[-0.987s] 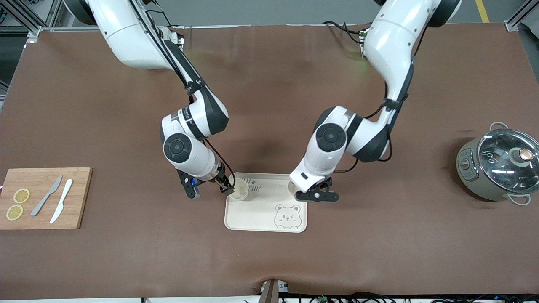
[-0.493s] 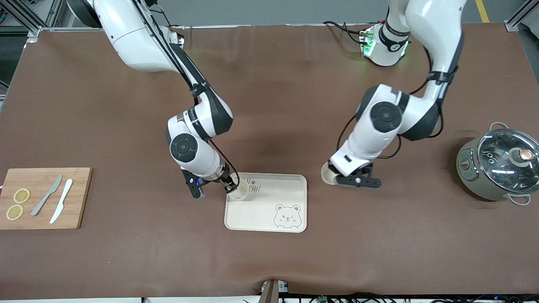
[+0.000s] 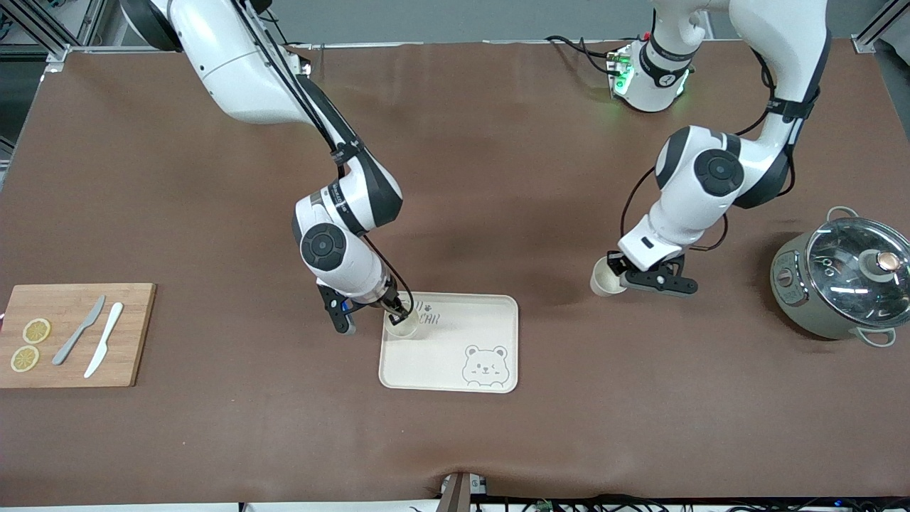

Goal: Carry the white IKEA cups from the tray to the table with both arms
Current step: 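Lift the cup with the left gripper while the right gripper grasps the other cup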

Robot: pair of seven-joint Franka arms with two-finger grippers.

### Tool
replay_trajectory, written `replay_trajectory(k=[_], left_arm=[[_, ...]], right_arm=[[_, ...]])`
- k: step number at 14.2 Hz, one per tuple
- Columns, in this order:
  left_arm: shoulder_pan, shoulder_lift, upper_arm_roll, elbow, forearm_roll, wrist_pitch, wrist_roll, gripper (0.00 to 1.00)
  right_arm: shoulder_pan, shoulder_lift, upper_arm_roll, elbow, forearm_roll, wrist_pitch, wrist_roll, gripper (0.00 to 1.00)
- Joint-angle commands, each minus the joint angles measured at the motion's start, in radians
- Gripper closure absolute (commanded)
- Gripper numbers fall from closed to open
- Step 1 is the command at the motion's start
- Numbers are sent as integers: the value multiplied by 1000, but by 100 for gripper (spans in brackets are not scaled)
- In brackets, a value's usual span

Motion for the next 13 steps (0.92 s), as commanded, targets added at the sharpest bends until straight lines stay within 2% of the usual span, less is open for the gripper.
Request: replay_trajectory(k=[1, 3, 7, 10, 13], left_arm=[[65, -69, -26, -108, -15, 74, 88, 100], [102, -73, -32, -149, -15, 131, 129, 100], [129, -60, -32, -214, -15, 240, 174, 100], [135, -21, -34, -257, -14, 343, 194, 100], [135, 31, -34, -260, -14, 401, 195, 100]], right_arm=[[5, 17, -7, 21, -8, 2, 16, 95], [5, 17, -7, 21, -9, 2, 11, 100], [-5, 12, -7, 23, -9, 2, -2, 100], [-17, 3, -9, 43, -3, -12, -7, 100], [-18, -1, -7, 66, -5, -14, -21, 100]])
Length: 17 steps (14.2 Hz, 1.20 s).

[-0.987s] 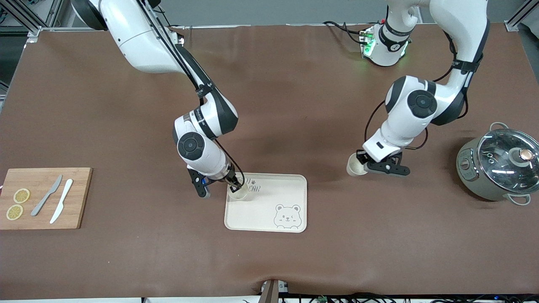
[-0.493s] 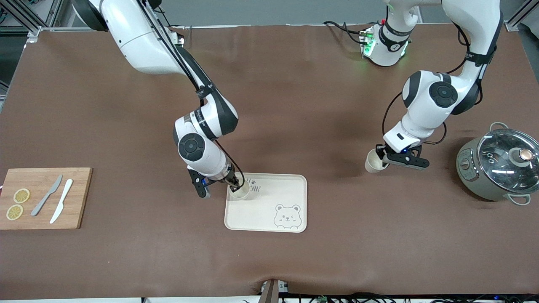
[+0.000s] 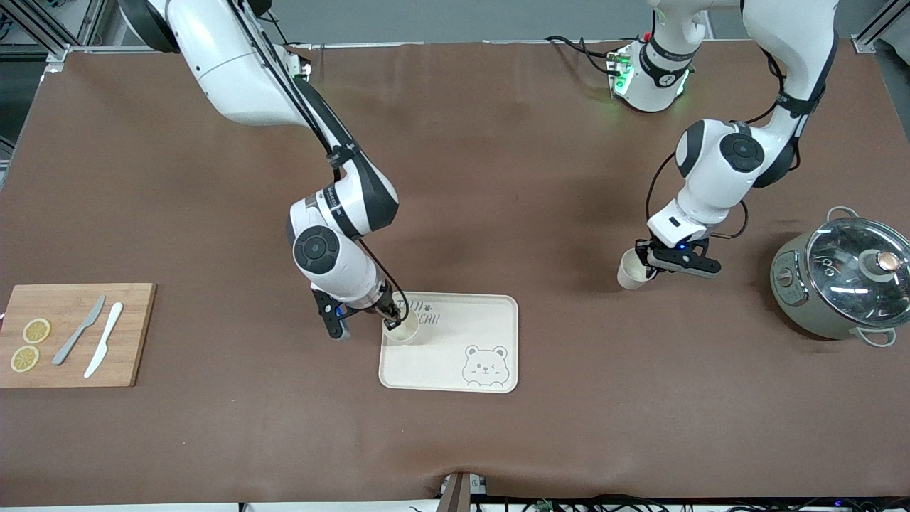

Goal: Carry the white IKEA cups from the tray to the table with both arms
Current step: 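Lift the cup with the left gripper while the right gripper grasps the other cup, then carry the cup toward the pot while the right gripper carries its cup toward the board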

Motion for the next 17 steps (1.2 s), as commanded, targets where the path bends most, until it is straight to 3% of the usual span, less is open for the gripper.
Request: replay_trajectory(k=[1, 8, 12, 13, 17], left_arm=[[20, 41, -22, -3, -14, 57, 27, 100], [20, 52, -23, 0, -14, 57, 25, 100], [19, 52, -26, 3, -14, 57, 19, 100], [19, 52, -34, 5, -14, 57, 17, 95], [19, 52, -35, 6, -14, 57, 16, 57]], right_arm=[[-8, -6, 7, 23, -3, -22, -50, 100], [-103, -107, 3, 15, -6, -324, -349, 100], [-189, -186, 3, -84, -10, -348, -573, 100], [-218, -210, 3, -118, -10, -348, -647, 100], [-318, -261, 3, -202, -24, -360, -858, 100]])
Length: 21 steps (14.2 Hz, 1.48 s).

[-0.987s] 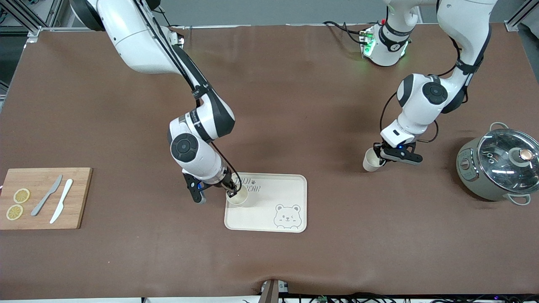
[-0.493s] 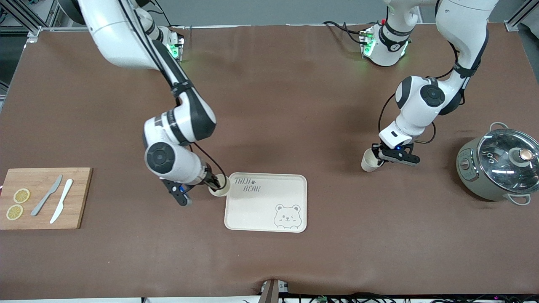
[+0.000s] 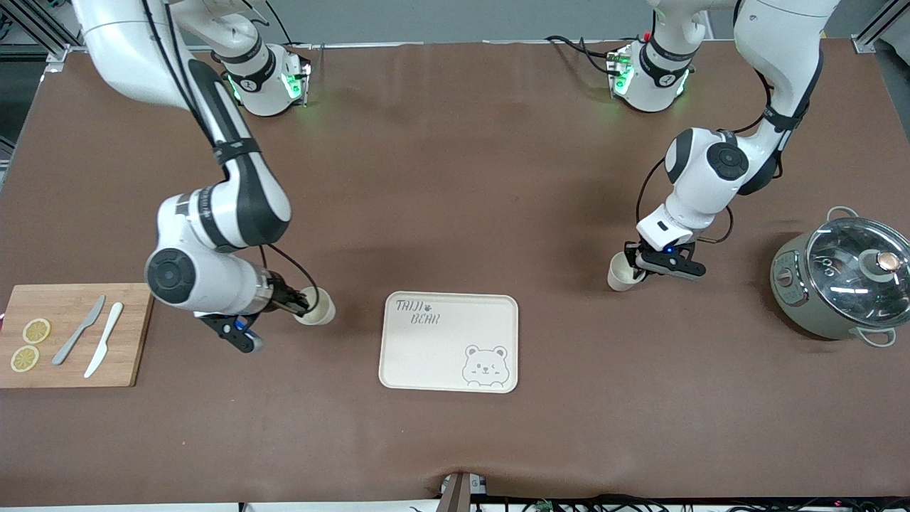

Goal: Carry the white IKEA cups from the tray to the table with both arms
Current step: 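Carry the cup toward the pot while the right gripper carries its cup toward the board, then set both cups on the table and open both grippers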

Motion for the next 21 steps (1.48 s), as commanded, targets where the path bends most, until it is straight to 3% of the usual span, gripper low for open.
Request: replay_trajectory(k=[1, 6, 9, 11, 15, 17, 21], left_arm=[[18, -3, -20, 3, -14, 10, 16, 51], [18, -4, -20, 9, -14, 5, 16, 30], [18, -20, -20, 16, -15, -31, 13, 26], [16, -50, -21, 26, -15, -97, 11, 23], [16, -116, -23, 64, -15, -258, 5, 18], [12, -138, -23, 93, -37, -332, 7, 0], [13, -191, -43, 142, -74, -458, 5, 0]], right_arm=[[-78, -66, 17, -84, -19, -27, -153, 100], [-233, -118, 12, -150, -64, -40, -481, 100], [-287, -120, 12, -187, -67, -28, -628, 100], [-294, -129, 12, -212, -68, -22, -664, 100], [-327, -137, 12, -281, -166, 73, -690, 100], [-341, -135, 12, -317, -168, 133, -730, 100], [-373, -134, 12, -377, -168, 213, -779, 100]])
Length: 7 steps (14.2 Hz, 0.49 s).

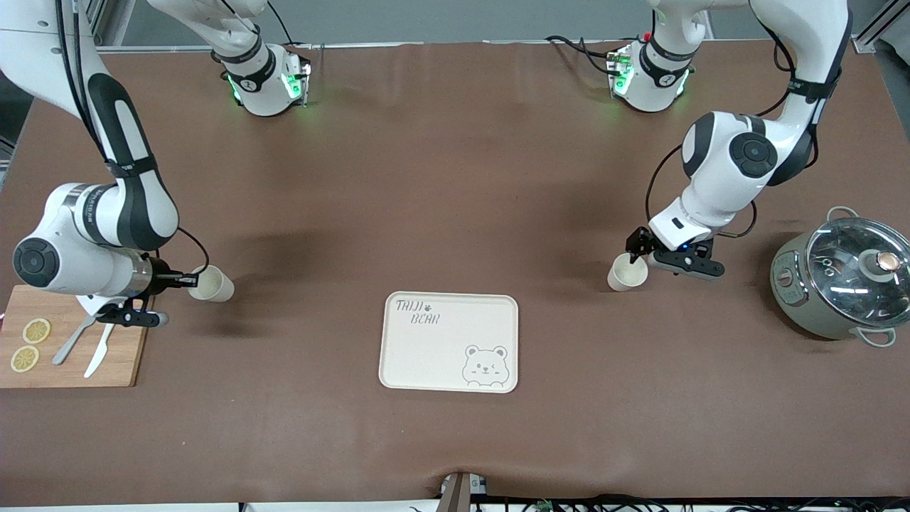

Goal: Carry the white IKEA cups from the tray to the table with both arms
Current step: 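Set both cups on the table and open both grippers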

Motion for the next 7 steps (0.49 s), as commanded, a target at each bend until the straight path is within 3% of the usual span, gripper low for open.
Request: replay_trajectory(k=[1, 7], left_arm=[[11, -52, -21, 26, -37, -89, 5, 0], [8, -87, -44, 88, -40, -177, -49, 0]], right_arm=[[-31, -42, 19, -72, -20, 46, -27, 100], [-45, -39, 19, -101, -20, 84, -28, 100]])
